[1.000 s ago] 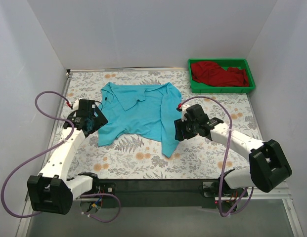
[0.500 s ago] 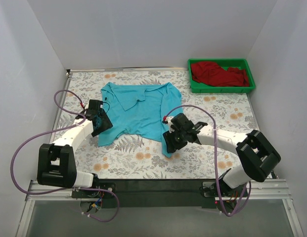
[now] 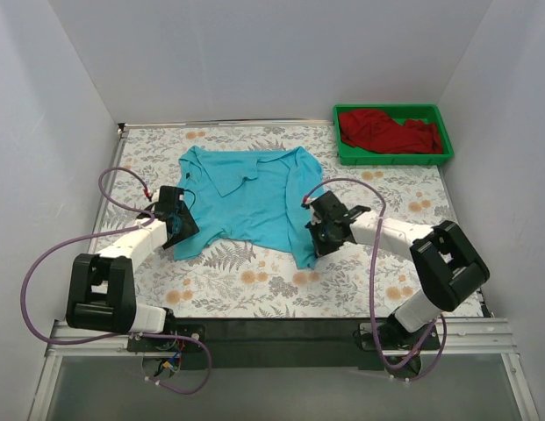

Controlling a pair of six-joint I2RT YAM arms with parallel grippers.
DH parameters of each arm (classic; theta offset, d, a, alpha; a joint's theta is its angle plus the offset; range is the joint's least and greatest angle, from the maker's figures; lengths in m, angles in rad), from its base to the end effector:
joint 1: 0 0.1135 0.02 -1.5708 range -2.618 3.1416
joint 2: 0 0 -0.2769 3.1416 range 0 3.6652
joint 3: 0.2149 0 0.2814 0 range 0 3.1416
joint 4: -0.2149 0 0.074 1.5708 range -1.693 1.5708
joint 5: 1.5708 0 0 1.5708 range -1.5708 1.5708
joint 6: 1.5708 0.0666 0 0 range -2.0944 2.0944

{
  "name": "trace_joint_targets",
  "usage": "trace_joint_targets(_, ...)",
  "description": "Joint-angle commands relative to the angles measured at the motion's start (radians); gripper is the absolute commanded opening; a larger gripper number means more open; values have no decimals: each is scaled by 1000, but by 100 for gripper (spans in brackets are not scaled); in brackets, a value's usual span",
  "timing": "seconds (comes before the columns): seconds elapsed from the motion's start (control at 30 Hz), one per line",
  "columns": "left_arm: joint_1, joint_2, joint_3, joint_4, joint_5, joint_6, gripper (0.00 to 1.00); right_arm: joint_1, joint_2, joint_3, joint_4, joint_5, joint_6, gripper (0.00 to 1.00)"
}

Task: Fold and stack the t-shirts
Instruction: Flatten the tshirt out

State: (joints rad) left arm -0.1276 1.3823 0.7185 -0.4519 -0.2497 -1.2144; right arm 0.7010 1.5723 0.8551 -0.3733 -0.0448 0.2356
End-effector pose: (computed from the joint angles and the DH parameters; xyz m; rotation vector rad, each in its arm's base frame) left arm 0.2823 -0.0196 0.1389 -1.4257 2.2124 -0.1202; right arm 0.2518 0.2164 0.1303 -0.6396 2.6345 0.3538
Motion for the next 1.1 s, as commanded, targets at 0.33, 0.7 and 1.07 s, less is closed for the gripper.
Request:
trace_joint_targets(0.33,-1,27,9,44,10,27,56,-523,-191,-44,-96,200,45,7)
trace_joint_targets(0.7,-1,31,18,48,3,32,56,-34,-97,100,140,-24,-70,33)
trace_joint_targets(1.07,-1,17,18,50,-14,36,55,213,285,462,237,-79,-194,32)
